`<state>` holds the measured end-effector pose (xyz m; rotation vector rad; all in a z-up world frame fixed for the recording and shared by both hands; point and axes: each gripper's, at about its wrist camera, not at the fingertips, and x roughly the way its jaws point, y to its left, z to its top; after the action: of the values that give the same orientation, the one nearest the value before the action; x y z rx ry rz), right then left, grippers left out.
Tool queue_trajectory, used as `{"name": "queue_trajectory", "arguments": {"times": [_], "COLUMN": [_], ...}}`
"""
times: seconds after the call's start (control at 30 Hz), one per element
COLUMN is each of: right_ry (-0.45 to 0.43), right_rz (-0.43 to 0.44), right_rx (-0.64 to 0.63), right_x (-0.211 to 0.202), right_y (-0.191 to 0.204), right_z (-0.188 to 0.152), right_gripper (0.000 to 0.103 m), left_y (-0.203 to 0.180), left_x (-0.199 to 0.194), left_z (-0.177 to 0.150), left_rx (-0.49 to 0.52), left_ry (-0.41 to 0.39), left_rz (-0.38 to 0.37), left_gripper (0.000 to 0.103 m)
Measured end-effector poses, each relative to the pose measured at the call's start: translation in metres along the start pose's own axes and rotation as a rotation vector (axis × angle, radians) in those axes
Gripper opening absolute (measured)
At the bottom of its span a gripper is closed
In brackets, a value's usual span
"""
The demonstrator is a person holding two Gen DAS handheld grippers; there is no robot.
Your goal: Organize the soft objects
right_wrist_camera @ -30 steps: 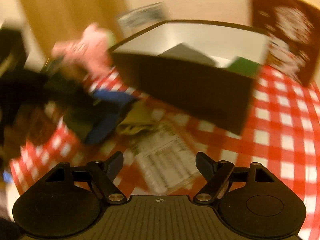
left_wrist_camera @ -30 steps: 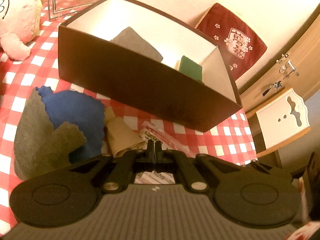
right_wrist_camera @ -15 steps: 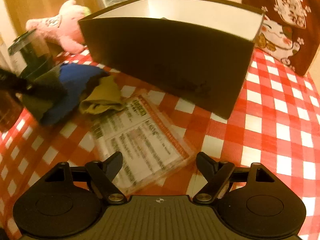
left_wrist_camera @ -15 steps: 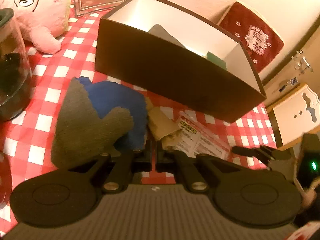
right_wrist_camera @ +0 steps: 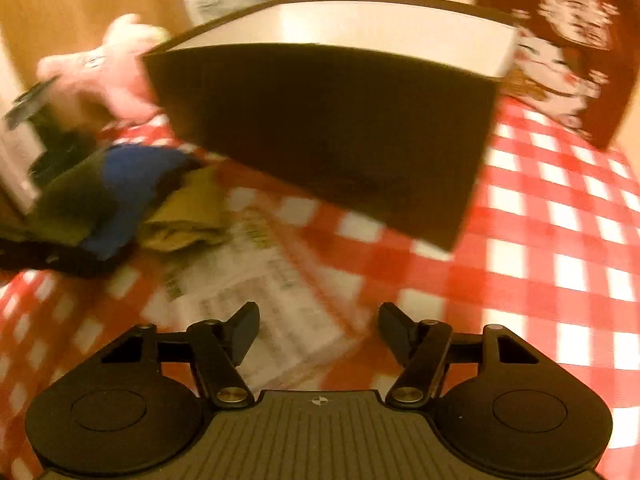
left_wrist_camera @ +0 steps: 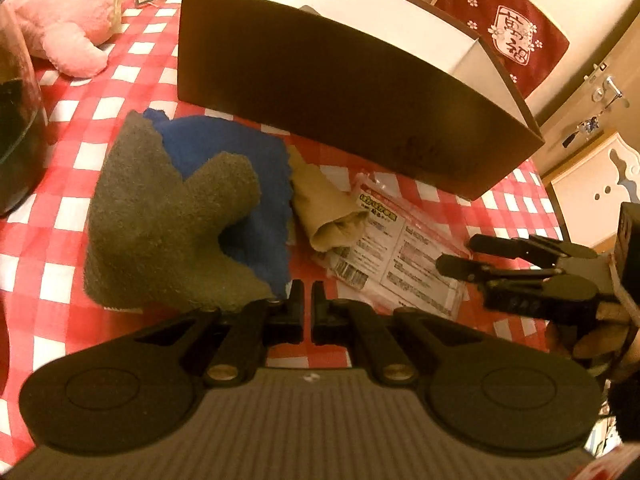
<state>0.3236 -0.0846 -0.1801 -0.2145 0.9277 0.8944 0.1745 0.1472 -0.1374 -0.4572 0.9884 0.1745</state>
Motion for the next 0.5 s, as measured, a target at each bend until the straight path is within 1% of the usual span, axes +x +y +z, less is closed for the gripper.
{"name": "queue_trajectory", "arguments": {"times": [0.1, 0.2, 0.27, 0.33, 0.4, 0.5], "right_ry": [-0.001, -0.009, -0.014, -0.023, -0.028, -0.015], "right_rz": [0.055, 0.086, 0.14, 0.168, 0.168, 0.167], "right_rx": [0.063, 0.061, 0.094, 0.141, 0.147, 0.111], "right_x": [-0.005, -0.008, -0.009, -0.007, -0.006, -0.003], "right_y": [-0.013, -0.012, -0.013, -0.014, -0.013, -0.007], "right_z": [-0.001, -0.007, -0.009, -0.009, -0.007, -0.002], "right_gripper": [0.067, 0.068, 0.067, 0.067, 0.067, 0.067], "left_y": [0.003, 0.004, 0.003, 0.001, -0.001, -0.002], "left_x": [0.001, 0.004, 0.006, 0.008, 0.01, 0.014], "left_z": [0.0, -0.002, -0.002, -0.002, -0.002, -0.002], "left_rx": [-0.008, -0.011, -0.006, -0.003, 0.001, -0.006], "left_ry": [0.002, 0.014, 0.018, 0.022, 0.029, 0.037], "left_rz": [0.009, 0.009, 0.012, 0.006, 0.005, -0.001], "left_gripper": [0.001, 0.001, 0.001, 0.001, 0.001, 0.001]}}
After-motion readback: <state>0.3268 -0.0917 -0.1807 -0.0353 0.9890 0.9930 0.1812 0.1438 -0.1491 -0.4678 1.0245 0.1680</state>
